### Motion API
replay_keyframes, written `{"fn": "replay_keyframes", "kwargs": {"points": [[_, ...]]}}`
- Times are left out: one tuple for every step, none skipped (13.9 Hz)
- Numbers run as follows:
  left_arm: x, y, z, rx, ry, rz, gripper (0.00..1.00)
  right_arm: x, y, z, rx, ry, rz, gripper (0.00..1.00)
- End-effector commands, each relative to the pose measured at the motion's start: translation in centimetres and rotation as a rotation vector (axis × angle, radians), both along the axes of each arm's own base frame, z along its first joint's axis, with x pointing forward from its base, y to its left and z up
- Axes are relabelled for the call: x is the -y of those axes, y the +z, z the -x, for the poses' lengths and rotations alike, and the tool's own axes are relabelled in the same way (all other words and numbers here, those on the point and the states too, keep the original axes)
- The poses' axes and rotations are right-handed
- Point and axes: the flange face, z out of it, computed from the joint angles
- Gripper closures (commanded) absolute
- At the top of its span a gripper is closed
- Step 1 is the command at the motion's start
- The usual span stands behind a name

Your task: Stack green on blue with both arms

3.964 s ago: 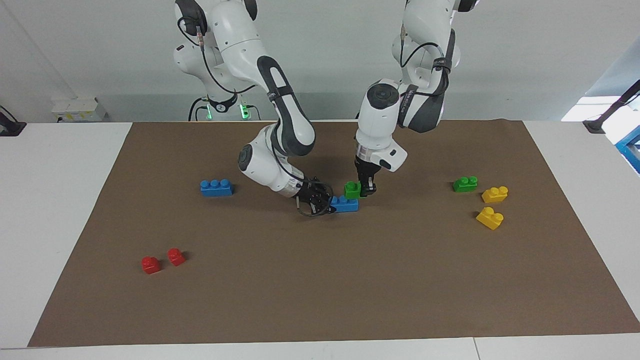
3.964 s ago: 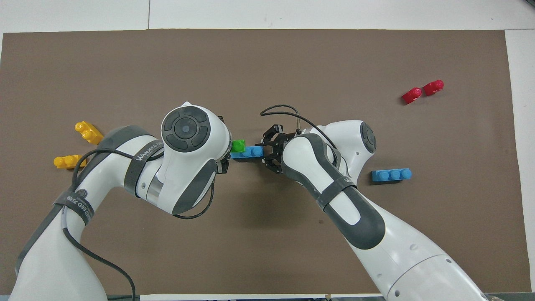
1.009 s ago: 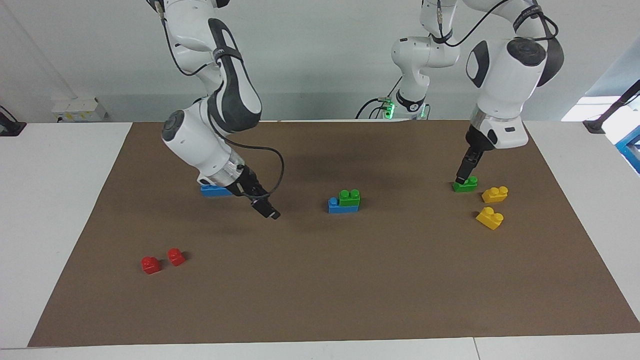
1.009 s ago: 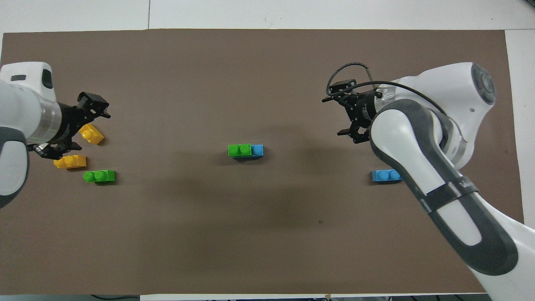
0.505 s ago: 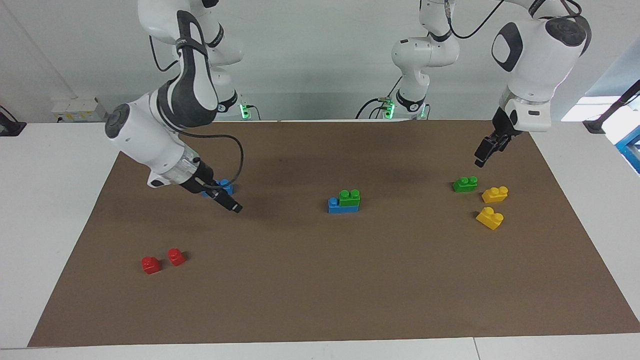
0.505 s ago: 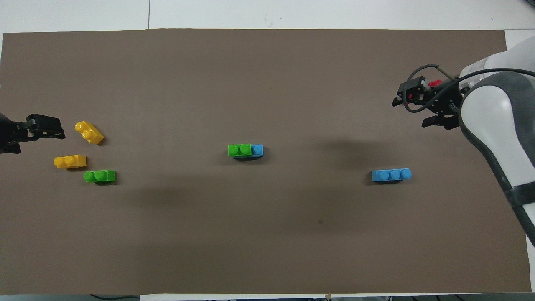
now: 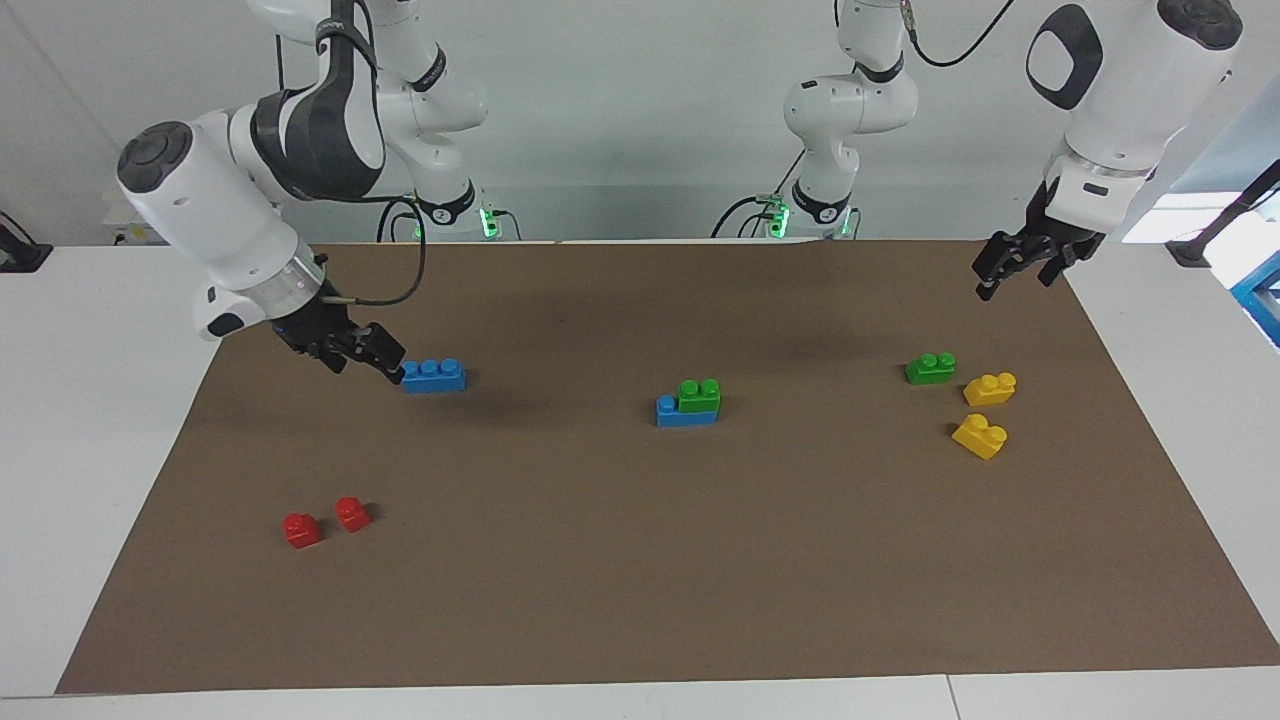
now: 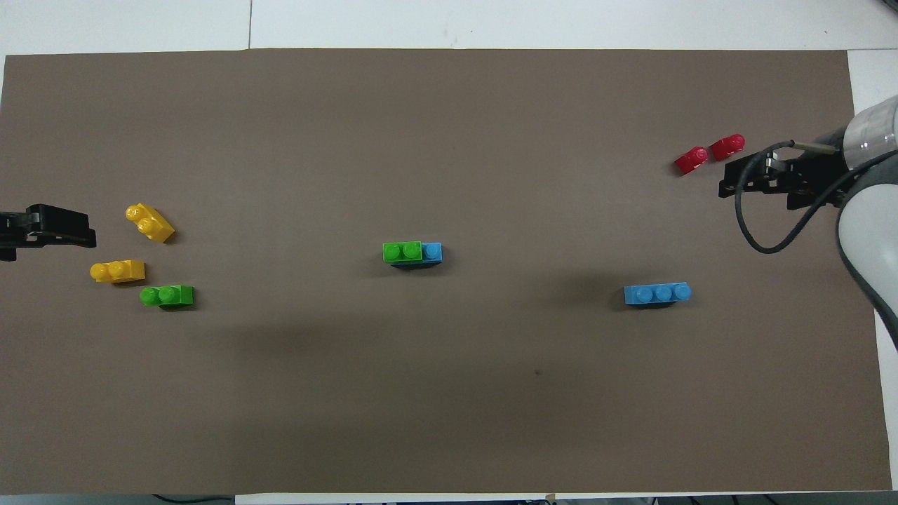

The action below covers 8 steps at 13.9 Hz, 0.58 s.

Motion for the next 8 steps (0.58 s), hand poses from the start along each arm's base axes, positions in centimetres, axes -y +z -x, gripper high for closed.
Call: {"fn": "replay_keyframes", "kwargs": {"points": [[-0.1,0.8,0.3,-0.023,-0.001,0.07,0.0,-0.5,2.8,1.8,-0.002,0.069,0.031,0.0],[-0.6,1.1,0.3,-0.024,0.013,0.089,0.0,-0.5,3.7,2.1,-0.02,0.074,0.037,0.0],[-0.8,1.6,0.3,-0.018,0.017,0.093,0.0,-0.5,4.4,2.3,-0.035,0.085,0.055,0.0],[-0.7,1.5,0.2,-0.018,0.014,0.092,0.0,-0.3,4.6,2.6,-0.05,0.117,0.067,0.0],[-0.6,1.5,0.2,-0.02,0.011,0.087,0.0,-0.1,4.8,2.7,-0.051,0.163,0.087,0.0],[-0.4,1.4,0.2,-0.02,0.003,0.081,0.0,0.1,4.8,2.7,-0.05,0.196,0.105,0.0],[-0.3,1.4,0.2,-0.022,-0.003,0.077,0.0,0.3,4.9,2.8,-0.05,0.203,0.106,0.0],[-0.6,1.5,0.2,-0.022,-0.002,0.075,0.0,0.3,4.8,3.1,-0.055,0.203,0.105,0.0]]}}
